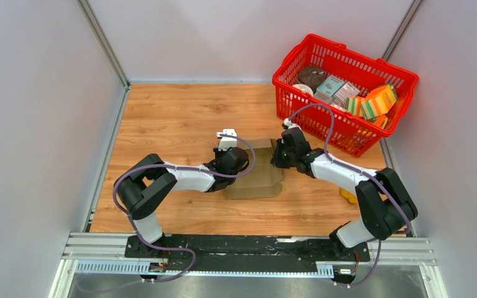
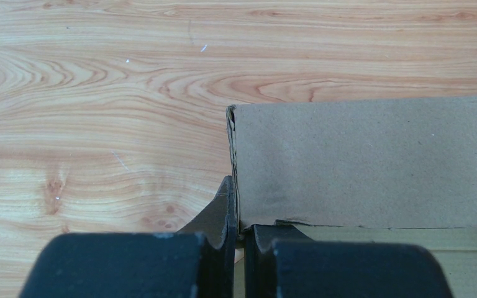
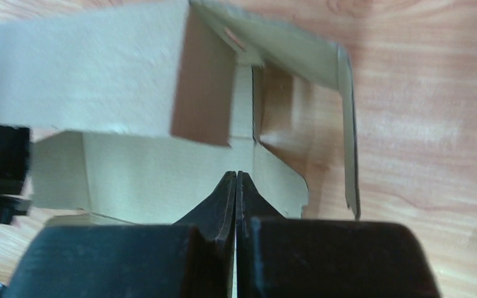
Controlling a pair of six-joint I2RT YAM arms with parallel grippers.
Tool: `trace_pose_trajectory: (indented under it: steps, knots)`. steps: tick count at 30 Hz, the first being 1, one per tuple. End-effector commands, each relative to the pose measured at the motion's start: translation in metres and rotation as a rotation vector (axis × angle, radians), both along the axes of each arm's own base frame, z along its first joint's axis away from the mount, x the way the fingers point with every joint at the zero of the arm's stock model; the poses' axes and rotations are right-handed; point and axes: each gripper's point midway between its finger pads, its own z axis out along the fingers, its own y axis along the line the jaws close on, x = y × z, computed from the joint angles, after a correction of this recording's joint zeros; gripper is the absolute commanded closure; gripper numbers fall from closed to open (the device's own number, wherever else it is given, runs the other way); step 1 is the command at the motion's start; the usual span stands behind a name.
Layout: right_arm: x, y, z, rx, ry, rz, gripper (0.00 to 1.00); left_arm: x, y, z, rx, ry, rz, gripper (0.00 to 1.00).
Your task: Fold the paper box
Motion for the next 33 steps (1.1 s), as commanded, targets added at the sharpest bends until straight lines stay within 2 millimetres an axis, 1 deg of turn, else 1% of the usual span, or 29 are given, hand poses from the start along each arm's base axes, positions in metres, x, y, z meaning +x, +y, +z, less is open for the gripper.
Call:
trace_pose_trajectory:
  steps: [1,3,5,6,9,10,11,13,14,15,16,17,19,20,23,24,26,27,28,30,33]
  knots:
    - [-0.021,-0.017,-0.026,-0.079,0.036,-0.034,1.00,0.003,-0.003,0.006,-0.020,-0.013,0.009,1.00]
    - [-0.028,-0.020,-0.043,-0.093,0.070,-0.051,1.00,0.003,-0.003,0.006,-0.020,-0.012,0.008,1.00]
    - [-0.032,-0.023,-0.050,-0.130,0.071,-0.064,1.00,0.003,-0.003,0.007,-0.022,-0.014,0.009,1.00]
    - [-0.031,-0.033,-0.052,-0.176,0.059,-0.100,1.00,0.003,-0.003,0.007,-0.023,-0.015,0.009,1.00]
    - [-0.034,-0.035,-0.044,-0.200,0.037,-0.094,1.00,0.003,-0.003,0.007,-0.023,-0.015,0.009,1.00]
    - [-0.032,-0.033,-0.030,-0.183,0.007,-0.085,1.00,0.003,-0.003,0.007,-0.021,-0.015,0.009,1.00]
    - [-0.033,-0.033,-0.025,-0.178,-0.003,-0.082,0.99,0.003,-0.003,0.006,-0.018,-0.012,0.009,1.00]
    - [-0.035,-0.039,-0.013,-0.186,-0.030,-0.080,0.93,0.003,-0.003,0.007,-0.020,-0.014,0.009,1.00]
    - [-0.034,-0.040,-0.002,-0.180,-0.057,-0.083,0.73,0.003,-0.003,0.007,-0.020,-0.014,0.010,1.00]
    - [-0.034,-0.048,0.000,-0.204,-0.062,-0.102,0.68,0.003,-0.003,0.007,-0.022,-0.015,0.011,1.00]
    - [-0.035,-0.052,0.002,-0.216,-0.059,-0.109,0.65,0.003,-0.003,0.008,-0.024,-0.016,0.011,1.00]
    - [-0.031,-0.056,0.006,-0.224,-0.063,-0.110,0.62,0.003,-0.003,0.008,-0.024,-0.016,0.011,1.00]
    - [-0.027,-0.057,0.008,-0.242,-0.073,-0.102,0.60,0.002,-0.003,0.007,-0.024,-0.014,0.009,1.00]
    - [-0.020,-0.054,0.016,-0.245,-0.102,-0.084,0.59,0.003,-0.003,0.008,-0.027,-0.016,0.011,1.00]
    - [-0.009,-0.056,0.018,-0.286,-0.124,-0.095,0.57,0.002,-0.002,0.007,-0.027,-0.015,0.011,1.00]
    - [0.000,-0.055,0.019,-0.309,-0.137,-0.089,0.57,0.002,-0.003,0.009,-0.030,-0.018,0.010,1.00]
    - [0.009,-0.051,0.019,-0.319,-0.152,-0.080,0.57,0.002,-0.002,0.008,-0.028,-0.017,0.011,1.00]
    - [0.015,-0.049,0.024,-0.324,-0.168,-0.083,0.58,0.003,-0.003,0.009,-0.030,-0.019,0.011,1.00]
    - [0.017,-0.048,0.016,-0.344,-0.156,-0.074,0.59,0.002,-0.002,0.008,-0.027,-0.018,0.012,1.00]
    - [0.024,-0.047,0.016,-0.351,-0.164,-0.079,0.62,0.003,-0.002,0.009,-0.030,-0.020,0.012,1.00]
    - [0.029,-0.047,0.011,-0.369,-0.162,-0.093,0.70,0.003,-0.002,0.008,-0.028,-0.018,0.010,1.00]
